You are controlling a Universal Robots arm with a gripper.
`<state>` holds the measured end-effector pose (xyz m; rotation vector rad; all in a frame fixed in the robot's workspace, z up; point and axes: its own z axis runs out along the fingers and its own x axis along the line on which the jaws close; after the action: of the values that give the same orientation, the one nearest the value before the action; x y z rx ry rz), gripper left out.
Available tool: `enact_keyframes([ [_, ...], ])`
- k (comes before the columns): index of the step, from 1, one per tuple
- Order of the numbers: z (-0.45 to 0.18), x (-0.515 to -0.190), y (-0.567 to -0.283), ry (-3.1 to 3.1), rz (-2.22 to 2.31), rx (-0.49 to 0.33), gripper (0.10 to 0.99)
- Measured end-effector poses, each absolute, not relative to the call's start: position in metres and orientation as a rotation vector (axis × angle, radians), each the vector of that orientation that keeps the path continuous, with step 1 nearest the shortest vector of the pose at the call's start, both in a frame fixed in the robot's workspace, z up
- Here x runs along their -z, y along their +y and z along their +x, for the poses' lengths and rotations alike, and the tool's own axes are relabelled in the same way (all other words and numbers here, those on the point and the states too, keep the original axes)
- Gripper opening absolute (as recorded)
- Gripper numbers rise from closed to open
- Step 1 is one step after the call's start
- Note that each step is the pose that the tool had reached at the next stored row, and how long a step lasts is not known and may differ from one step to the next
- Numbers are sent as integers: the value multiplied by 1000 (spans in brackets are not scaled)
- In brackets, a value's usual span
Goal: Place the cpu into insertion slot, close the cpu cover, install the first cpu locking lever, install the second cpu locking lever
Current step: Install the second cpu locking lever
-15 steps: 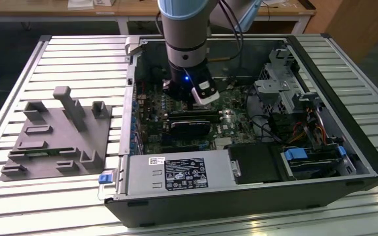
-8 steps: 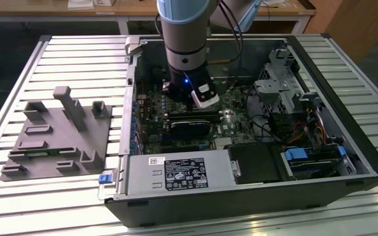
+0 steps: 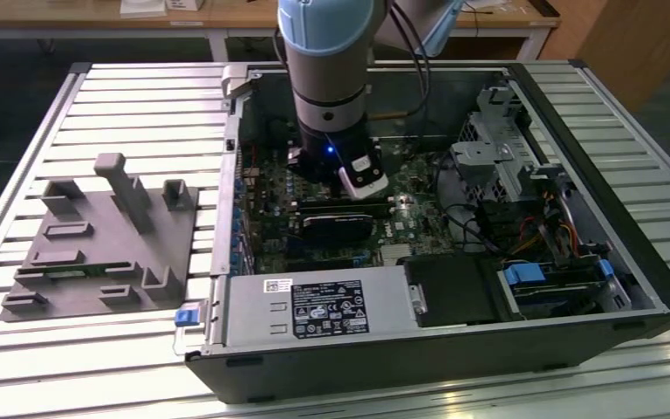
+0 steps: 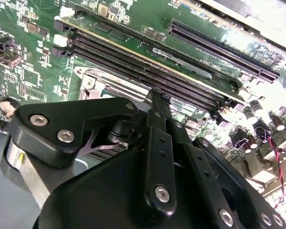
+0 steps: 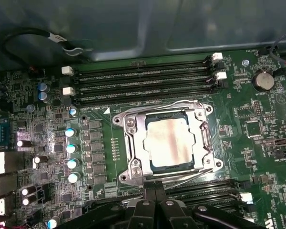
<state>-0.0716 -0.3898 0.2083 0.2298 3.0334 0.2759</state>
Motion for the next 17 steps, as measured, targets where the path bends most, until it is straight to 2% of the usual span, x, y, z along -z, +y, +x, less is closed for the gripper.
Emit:
enact_keyframes([
  [17,-82,-198,-398,3031,221,-342,106],
])
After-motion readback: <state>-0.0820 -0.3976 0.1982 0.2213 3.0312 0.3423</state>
